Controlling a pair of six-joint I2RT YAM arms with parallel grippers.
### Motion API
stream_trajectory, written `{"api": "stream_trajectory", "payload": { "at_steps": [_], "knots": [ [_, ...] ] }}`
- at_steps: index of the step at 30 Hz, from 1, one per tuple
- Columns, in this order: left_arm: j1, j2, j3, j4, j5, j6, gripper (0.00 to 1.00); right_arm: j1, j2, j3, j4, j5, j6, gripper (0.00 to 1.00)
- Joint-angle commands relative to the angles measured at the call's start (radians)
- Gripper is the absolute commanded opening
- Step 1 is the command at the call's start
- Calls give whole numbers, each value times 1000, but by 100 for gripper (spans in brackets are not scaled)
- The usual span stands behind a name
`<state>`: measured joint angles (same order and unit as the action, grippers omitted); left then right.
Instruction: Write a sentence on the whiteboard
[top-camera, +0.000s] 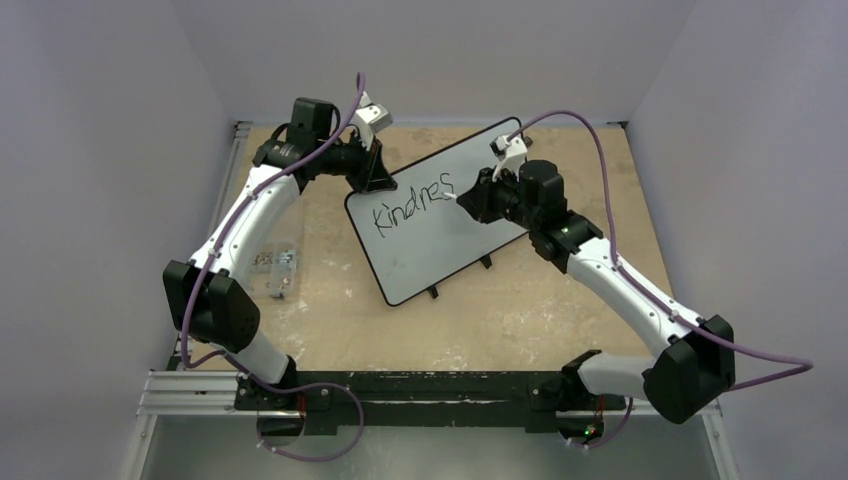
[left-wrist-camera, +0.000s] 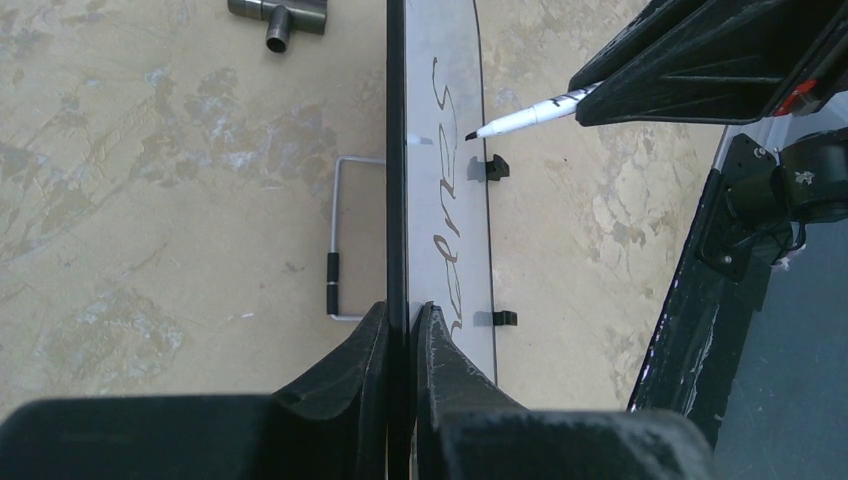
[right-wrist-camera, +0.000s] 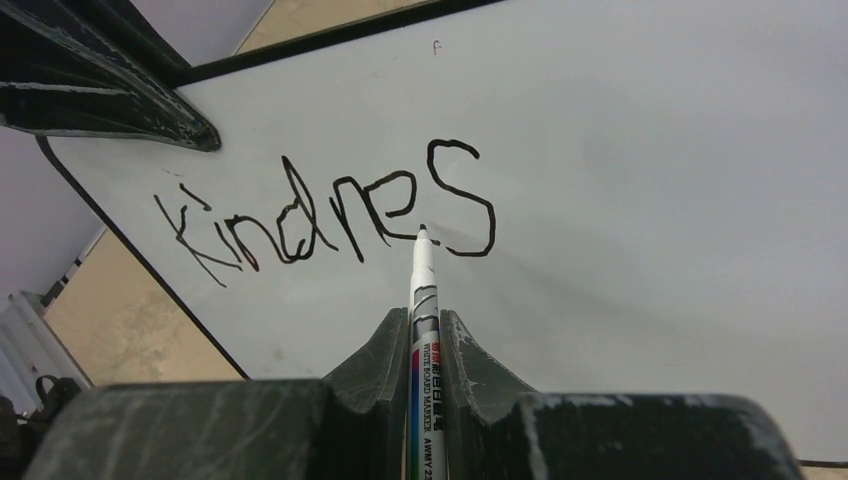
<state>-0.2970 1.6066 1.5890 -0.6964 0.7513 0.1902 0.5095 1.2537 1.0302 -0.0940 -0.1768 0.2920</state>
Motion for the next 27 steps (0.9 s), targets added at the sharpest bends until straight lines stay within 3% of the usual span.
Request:
{"api": "stream_trajectory", "payload": {
  "at_steps": [1,12,27],
  "knots": [
    [-19,13,4,-27,-56,97,0,0,-71,33,28,-18,11,0],
    [-20,17,6,-27,-58,95,0,-19,-77,35,4,172,20,0],
    [-20,20,8,-32,-56,97,0,-64,0,107,20,157,12,0]
  ]
}}
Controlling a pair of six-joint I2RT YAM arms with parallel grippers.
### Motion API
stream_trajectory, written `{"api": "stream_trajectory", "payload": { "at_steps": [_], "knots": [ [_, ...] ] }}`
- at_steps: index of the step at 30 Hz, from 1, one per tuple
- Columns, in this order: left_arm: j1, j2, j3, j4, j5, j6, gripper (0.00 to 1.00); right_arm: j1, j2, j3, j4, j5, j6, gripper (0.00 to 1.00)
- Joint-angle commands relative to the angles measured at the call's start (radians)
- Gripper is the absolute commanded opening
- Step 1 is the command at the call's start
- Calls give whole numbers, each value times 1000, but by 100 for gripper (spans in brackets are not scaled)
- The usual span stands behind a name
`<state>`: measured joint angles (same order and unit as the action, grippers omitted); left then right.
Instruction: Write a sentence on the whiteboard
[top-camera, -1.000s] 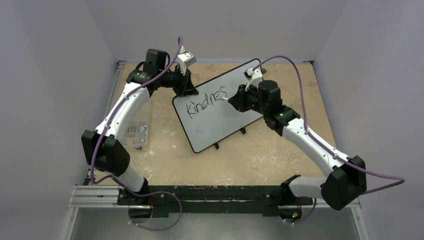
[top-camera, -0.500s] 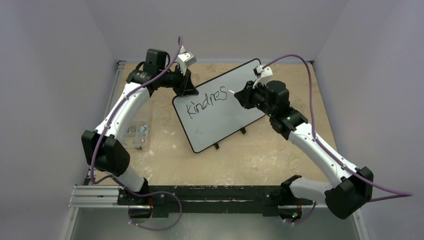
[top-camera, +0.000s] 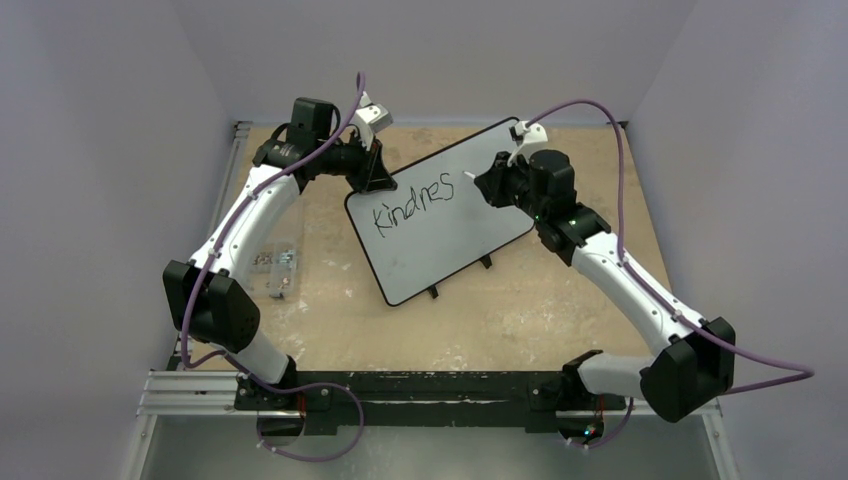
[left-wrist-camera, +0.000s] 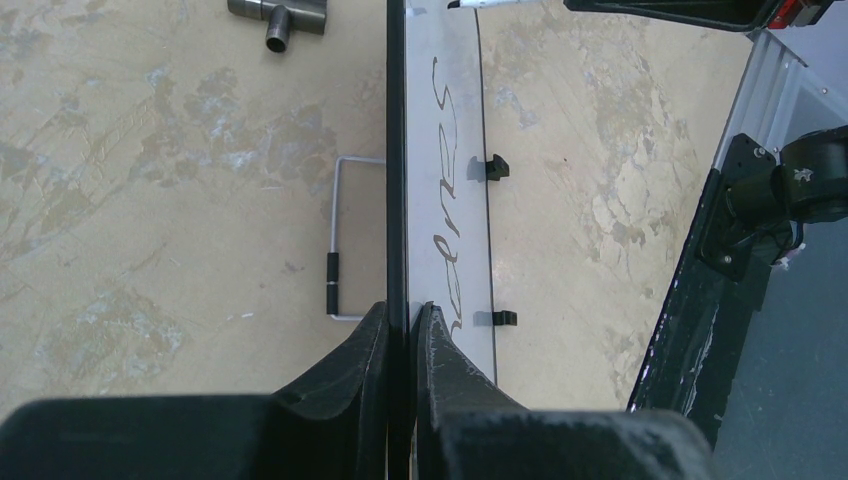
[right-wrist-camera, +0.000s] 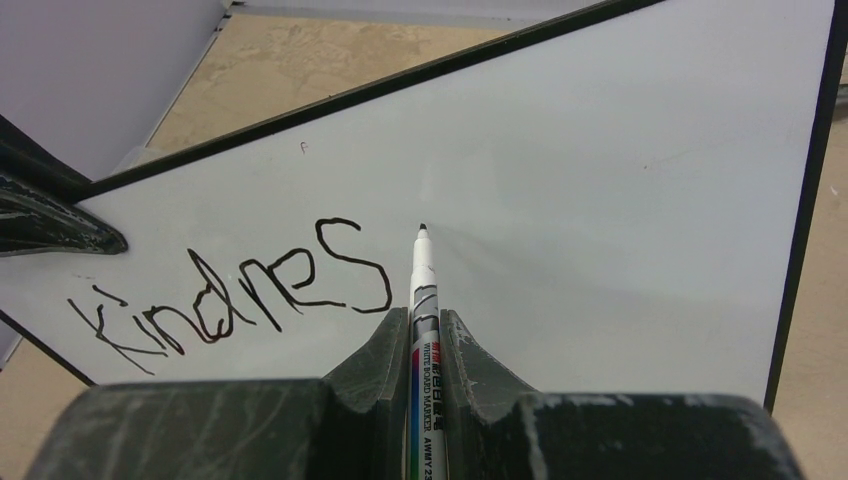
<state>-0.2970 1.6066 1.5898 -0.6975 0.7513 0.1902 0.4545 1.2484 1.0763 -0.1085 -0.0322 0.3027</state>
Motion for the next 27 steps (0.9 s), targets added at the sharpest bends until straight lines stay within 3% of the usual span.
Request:
{"api": "stream_trajectory", "payload": {
  "at_steps": [1,27],
  "knots": [
    [-20,21,7,-32,-55,98,0,-11,9,64,34,11,2,0],
    [-26,20,9,-33,-53,96,0,-23,61,56,53,-104,-7,0]
  ]
}}
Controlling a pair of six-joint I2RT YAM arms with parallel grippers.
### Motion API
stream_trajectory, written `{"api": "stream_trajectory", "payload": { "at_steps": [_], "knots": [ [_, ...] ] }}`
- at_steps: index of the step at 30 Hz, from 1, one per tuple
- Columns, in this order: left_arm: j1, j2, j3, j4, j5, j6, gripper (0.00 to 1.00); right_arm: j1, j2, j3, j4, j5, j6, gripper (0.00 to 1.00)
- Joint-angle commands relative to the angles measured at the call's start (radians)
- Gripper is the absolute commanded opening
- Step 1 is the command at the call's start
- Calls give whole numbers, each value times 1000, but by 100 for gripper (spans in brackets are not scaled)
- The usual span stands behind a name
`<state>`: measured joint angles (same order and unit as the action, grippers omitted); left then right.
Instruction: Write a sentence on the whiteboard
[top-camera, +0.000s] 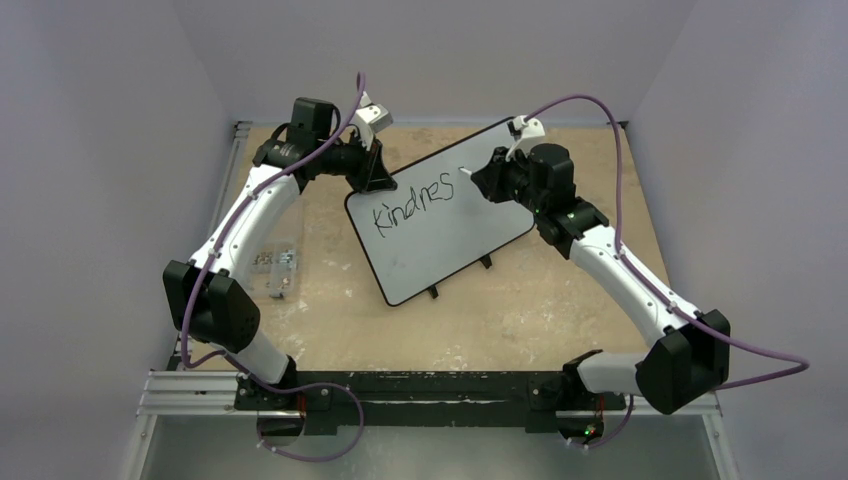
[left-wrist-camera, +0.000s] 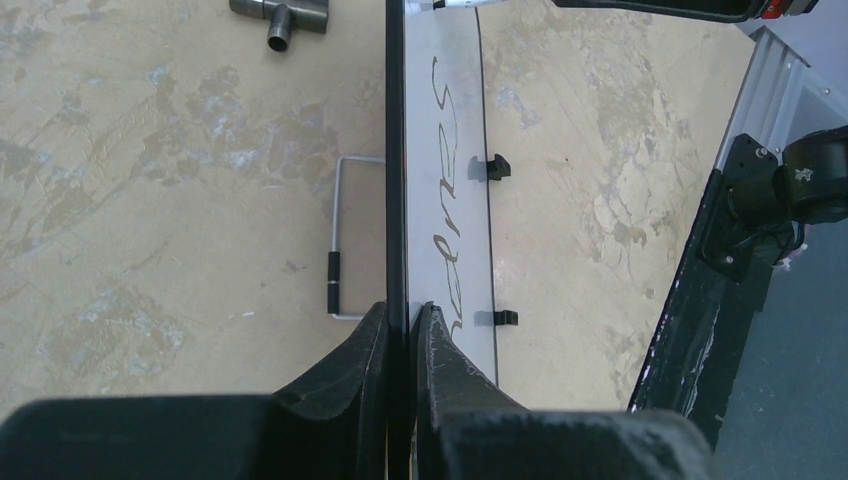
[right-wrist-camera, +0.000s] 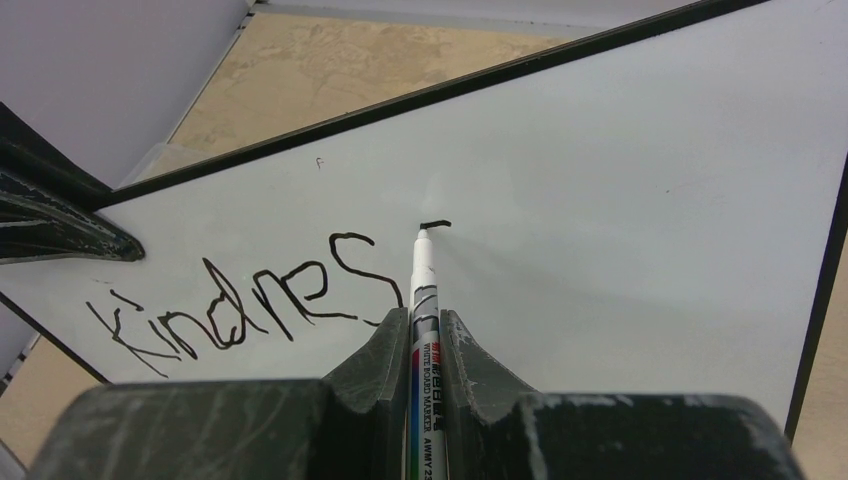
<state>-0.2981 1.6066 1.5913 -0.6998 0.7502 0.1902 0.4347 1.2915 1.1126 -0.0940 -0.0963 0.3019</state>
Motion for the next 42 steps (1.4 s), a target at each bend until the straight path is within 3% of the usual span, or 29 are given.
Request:
{"api": "stream_trajectory", "payload": {
  "at_steps": [1,25,42],
  "knots": [
    [-26,19,7,-31,-51,95,0,-2,20,17,36,-42,-7,0],
    [-29,23,10,-33,-52,93,0,-26,-18,-10,-51,66,-29,0],
    [-31,28,15,-35,-54,91,0,-28,-26,-47,-83,-2,-46,0]
  ]
}}
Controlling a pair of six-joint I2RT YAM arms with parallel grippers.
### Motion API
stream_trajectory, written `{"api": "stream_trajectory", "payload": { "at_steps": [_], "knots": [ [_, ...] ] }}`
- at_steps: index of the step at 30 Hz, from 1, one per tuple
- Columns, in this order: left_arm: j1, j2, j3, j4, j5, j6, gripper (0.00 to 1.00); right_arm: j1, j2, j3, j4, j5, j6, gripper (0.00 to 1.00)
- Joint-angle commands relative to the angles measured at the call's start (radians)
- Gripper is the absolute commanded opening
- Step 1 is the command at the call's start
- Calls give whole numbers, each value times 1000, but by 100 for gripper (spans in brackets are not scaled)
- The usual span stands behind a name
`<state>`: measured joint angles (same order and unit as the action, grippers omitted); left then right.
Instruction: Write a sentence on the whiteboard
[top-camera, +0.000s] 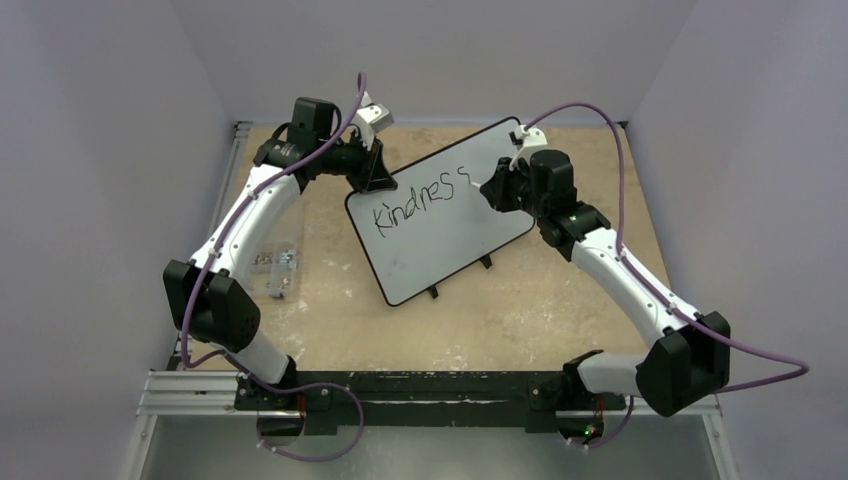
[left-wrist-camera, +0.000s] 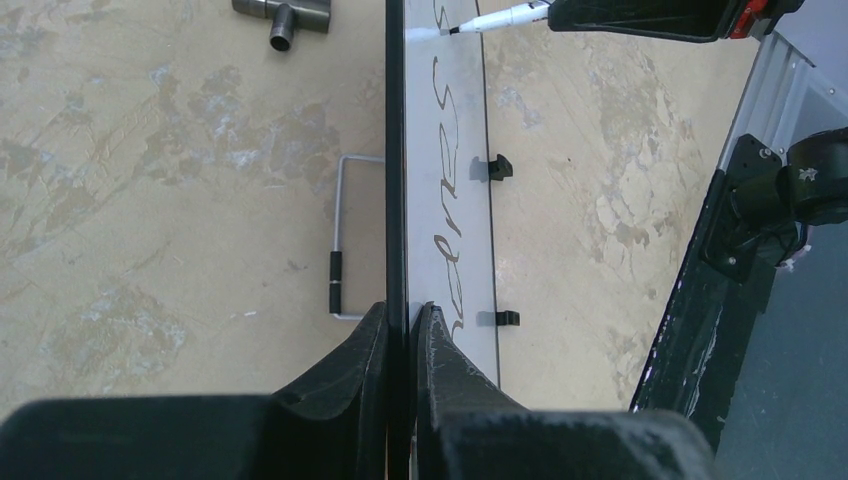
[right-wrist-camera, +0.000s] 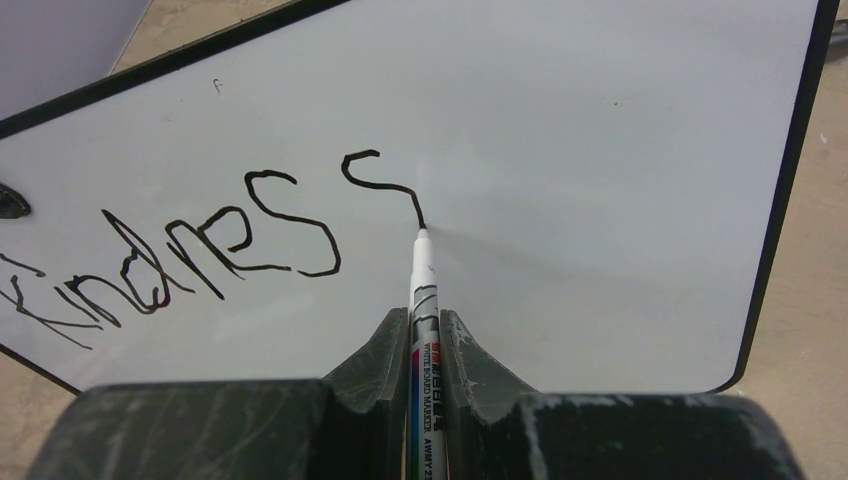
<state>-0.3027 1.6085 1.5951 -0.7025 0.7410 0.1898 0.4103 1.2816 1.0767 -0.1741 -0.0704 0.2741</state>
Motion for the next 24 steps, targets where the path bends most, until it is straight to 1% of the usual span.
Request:
{"api": "stream_trajectory", "payload": {
  "at_steps": [1,6,15,21,24],
  "knots": [
    [-27,28,11,-33,-45,92,0,-4,-13,-10,-2,-38,-19,0],
    [-29,31,12,-35,-45,91,0,-4,5,4,7,-91,-17,0],
    [-29,33,12,-34,-47,90,0,-4,20,77,-1,-137,-19,0],
    [-29,31,9,-28,-60,84,0,-4,-23,94,-21,-151,-11,0],
    [-30,31,11,-23,-73,79,0,-4,-60,97,-42,-124,-7,0]
  ]
}}
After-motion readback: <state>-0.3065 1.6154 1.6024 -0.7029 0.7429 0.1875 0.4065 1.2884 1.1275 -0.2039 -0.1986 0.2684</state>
